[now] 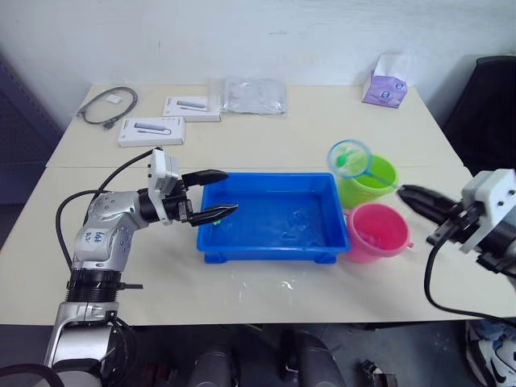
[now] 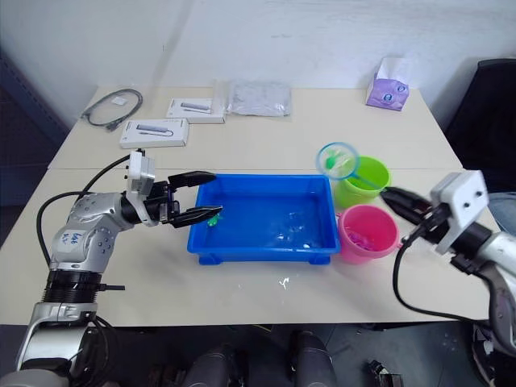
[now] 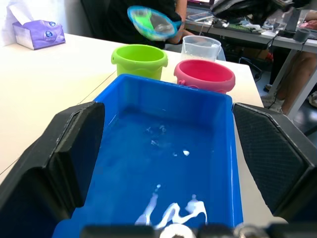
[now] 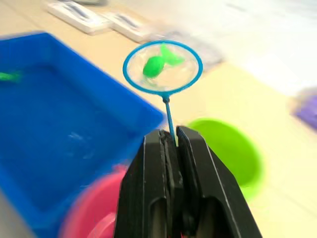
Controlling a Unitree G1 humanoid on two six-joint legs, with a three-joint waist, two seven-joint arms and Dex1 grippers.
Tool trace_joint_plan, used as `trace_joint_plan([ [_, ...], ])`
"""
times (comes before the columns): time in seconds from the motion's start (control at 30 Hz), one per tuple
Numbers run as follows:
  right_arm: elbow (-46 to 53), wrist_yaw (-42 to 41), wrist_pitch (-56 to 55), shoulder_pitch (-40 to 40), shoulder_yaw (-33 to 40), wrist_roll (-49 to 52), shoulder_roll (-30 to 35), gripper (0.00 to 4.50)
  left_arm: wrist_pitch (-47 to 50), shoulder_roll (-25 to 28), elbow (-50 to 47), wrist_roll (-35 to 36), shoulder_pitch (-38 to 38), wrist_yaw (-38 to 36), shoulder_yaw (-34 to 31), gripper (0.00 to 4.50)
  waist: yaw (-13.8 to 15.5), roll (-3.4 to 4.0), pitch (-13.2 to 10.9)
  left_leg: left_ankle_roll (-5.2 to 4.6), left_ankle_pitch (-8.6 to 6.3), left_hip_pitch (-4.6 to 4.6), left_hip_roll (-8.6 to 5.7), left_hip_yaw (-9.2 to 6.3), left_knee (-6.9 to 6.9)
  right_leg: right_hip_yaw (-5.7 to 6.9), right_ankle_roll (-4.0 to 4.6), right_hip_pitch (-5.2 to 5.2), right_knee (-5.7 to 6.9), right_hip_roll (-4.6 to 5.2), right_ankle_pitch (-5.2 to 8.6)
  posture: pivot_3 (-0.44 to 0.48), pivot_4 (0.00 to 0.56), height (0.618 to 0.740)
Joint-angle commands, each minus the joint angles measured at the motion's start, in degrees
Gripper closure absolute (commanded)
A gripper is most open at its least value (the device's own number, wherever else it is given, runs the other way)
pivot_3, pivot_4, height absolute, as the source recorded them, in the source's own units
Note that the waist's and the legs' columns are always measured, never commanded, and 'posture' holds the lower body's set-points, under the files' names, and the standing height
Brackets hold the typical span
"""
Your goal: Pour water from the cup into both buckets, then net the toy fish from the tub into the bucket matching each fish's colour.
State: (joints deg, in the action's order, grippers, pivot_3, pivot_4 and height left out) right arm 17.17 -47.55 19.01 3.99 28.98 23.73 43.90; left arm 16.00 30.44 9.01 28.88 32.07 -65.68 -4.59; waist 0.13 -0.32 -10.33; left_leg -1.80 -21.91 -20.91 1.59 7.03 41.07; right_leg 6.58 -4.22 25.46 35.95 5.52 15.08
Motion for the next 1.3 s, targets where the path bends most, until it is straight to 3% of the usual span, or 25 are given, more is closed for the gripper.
trace_joint_plan([
  [0.03, -7.58, 2.01, -12.41, 1.54, 0.05, -8.99, 3.88, 4.50, -0.66, -0.16, -1.12, 0.35, 0.91, -0.11, -0.17, 0.08, -0.05, 0.00, 0.00, 0.00, 0.00, 0.00, 0.00, 0.01, 0.00, -0.05, 0.00, 0.00, 0.01, 0.00, 0.00, 0.000, 0.150, 0.740],
  [0.3, -26.67, 15.34, -41.76, 5.20, -8.12, -32.83, 11.12, 4.50, -1.92, -1.15, -2.74, 0.84, 0.80, -0.19, -0.54, 0.08, -0.28, 0.00, 0.00, 0.06, 0.04, 0.05, 0.03, 0.08, -0.01, -0.41, 0.00, 0.00, 0.01, 0.01, 0.00, 0.000, 0.150, 0.740],
  [0.6, -32.70, 36.42, -56.09, 4.11, -13.42, -55.59, 17.50, 4.50, -2.68, -0.82, -4.63, 0.18, -0.52, -0.06, -0.12, 0.08, -0.33, 0.06, 0.01, 0.13, 0.08, 0.10, 0.05, 0.11, -0.02, -0.51, 0.01, 0.00, 0.00, 0.05, 0.01, 0.000, 0.150, 0.740],
  [0.7, -34.73, 40.38, -57.16, 3.83, -14.39, -57.38, 18.04, 4.50, -3.41, -1.12, -4.51, -0.26, -0.56, 0.29, 0.14, 0.08, -0.35, 0.06, 0.01, 0.18, 0.10, 0.15, 0.09, 0.12, -0.02, -0.55, 0.05, 0.00, -0.04, 0.03, 0.03, 0.000, 0.150, 0.740],
  [0.8, -34.77, 41.08, -58.48, 4.15, -13.41, -52.74, 16.97, 4.50, -4.57, -1.13, -3.76, -0.62, -0.41, 0.85, -0.29, 0.08, -0.27, 0.06, 0.01, 0.21, 0.13, 0.20, 0.08, 0.14, -0.04, -0.58, 0.08, -0.03, -0.04, 0.01, 0.05, 0.000, 0.150, 0.740],
  [0.9, -31.60, 34.15, -56.41, 4.91, -13.41, -38.99, 14.20, 4.50, -4.39, -0.11, -3.63, -0.10, -1.27, 0.91, -1.32, 0.08, -0.33, 0.05, 0.01, 0.23, 0.14, 0.25, 0.10, 0.13, -0.04, -0.60, 0.08, -0.06, -0.04, -0.01, 0.05, 0.000, 0.150, 0.740],
  [1.0, -16.48, 17.38, -34.79, 4.37, -16.23, -9.12, 9.89, 4.50, -3.19, 4.10, -3.21, 0.50, -3.69, -1.43, -3.12, 0.08, -0.94, 0.05, 0.00, 0.25, 0.14, 0.39, 0.17, 0.16, -0.10, -0.67, 0.09, -0.13, -0.05, -0.03, 0.05, 0.000, 0.150, 0.740],
  [1.07, -8.83, 11.32, -24.72, 3.90, -17.30, 0.66, 9.74, 4.50, -3.18, 6.33, -2.25, 0.72, -4.31, -2.68, -3.90, 0.08, -1.17, 0.06, -0.01, 0.29, 0.14, 0.48, 0.24, 0.11, -0.13, -0.68, 0.17, -0.17, 0.01, 0.03, 0.09, 0.000, 0.150, 0.740],
  [1.3, 6.52, 4.87, 1.23, 8.59, -27.01, 9.23, 11.39, 4.50, -6.43, 14.64, 2.59, -1.68, -8.44, -8.13, -6.45, 0.08, -0.35, 0.06, -0.01, 0.19, 0.07, 0.49, 0.18, -0.04, -0.11, -0.54, 0.22, -0.21, 0.00, 0.29, 0.12, 0.000, 0.150, 0.740],
])
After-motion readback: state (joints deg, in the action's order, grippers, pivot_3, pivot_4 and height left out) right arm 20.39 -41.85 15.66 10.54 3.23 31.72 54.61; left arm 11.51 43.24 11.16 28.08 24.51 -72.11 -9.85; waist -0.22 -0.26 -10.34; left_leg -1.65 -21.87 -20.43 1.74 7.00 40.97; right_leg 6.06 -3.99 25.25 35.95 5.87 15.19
